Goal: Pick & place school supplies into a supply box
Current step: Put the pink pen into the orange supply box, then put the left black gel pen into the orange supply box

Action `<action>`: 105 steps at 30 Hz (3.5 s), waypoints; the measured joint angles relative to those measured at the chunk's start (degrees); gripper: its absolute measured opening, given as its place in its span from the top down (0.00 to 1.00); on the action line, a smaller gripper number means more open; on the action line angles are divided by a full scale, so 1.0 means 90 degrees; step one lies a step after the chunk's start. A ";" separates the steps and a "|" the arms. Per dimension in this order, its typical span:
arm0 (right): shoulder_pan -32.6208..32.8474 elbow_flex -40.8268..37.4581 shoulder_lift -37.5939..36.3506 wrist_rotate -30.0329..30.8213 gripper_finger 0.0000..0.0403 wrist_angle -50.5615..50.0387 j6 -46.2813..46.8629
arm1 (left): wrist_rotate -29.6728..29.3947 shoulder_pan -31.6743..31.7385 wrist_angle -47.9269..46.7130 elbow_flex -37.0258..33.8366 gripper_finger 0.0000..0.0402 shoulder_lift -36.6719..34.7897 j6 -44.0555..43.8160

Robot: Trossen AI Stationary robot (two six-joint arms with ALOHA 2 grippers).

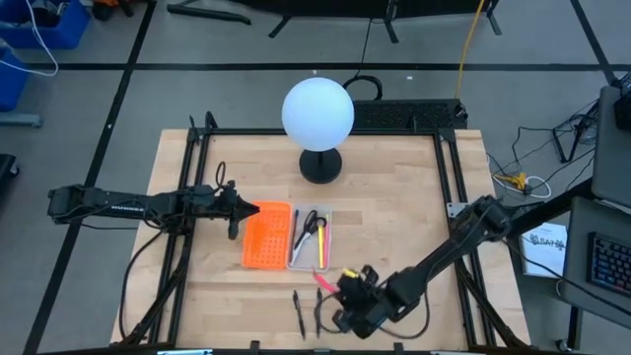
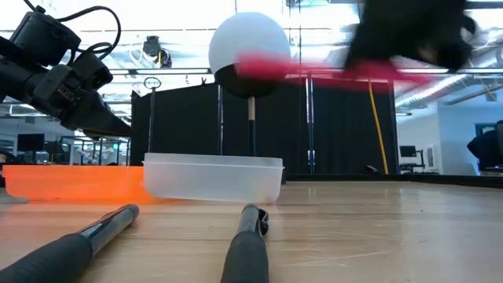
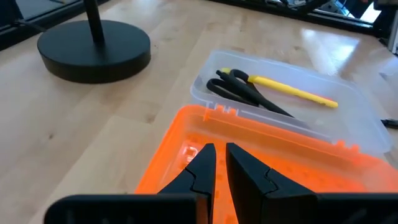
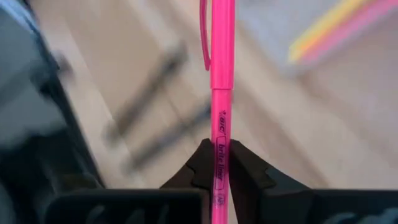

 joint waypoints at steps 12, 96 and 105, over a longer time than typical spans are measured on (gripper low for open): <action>-0.2106 0.0022 -0.0652 0.0219 0.95 0.0572 -0.0057 | -0.0029 0.0000 0.0069 0.0000 0.89 0.0000 -0.0472; -0.1798 -0.1309 -0.3137 0.1708 0.94 0.1146 -0.7996 | -0.0957 0.0000 -0.0185 -0.0002 0.89 -0.0005 0.0145; -0.2127 -0.4712 -0.5162 0.0074 0.99 0.4576 -0.8991 | -0.1392 0.0000 -0.0110 -0.0002 0.89 -0.0005 0.0917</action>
